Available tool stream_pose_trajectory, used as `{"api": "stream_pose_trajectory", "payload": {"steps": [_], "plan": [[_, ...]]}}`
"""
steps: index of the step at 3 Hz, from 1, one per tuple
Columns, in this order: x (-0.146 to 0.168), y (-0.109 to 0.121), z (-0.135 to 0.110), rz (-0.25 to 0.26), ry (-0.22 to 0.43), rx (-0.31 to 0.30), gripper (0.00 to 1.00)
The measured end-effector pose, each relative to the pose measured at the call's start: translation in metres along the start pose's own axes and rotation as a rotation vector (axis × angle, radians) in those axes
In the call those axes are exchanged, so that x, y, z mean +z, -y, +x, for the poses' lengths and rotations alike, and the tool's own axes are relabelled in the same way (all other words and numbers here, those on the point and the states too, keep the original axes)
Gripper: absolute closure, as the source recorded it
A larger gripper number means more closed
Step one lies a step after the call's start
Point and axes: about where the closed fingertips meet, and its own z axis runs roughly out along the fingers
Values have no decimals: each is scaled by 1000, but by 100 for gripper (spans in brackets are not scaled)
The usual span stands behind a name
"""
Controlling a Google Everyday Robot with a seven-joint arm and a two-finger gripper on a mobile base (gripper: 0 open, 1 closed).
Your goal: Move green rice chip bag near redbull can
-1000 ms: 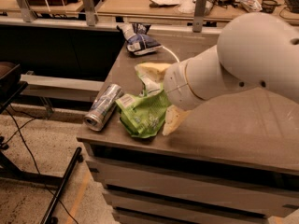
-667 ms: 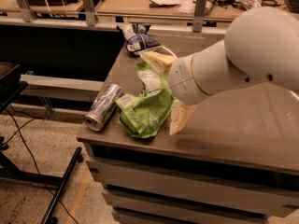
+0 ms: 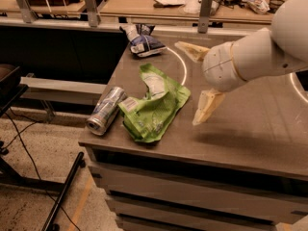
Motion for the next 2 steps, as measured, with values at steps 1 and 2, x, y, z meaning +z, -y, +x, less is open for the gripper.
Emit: {"api": "stream_pose_trajectory", "payload": {"steps": [1, 2], "plan": [[-17, 7, 32, 19, 33, 109, 0], [-22, 10, 38, 26, 39, 129, 0]]}}
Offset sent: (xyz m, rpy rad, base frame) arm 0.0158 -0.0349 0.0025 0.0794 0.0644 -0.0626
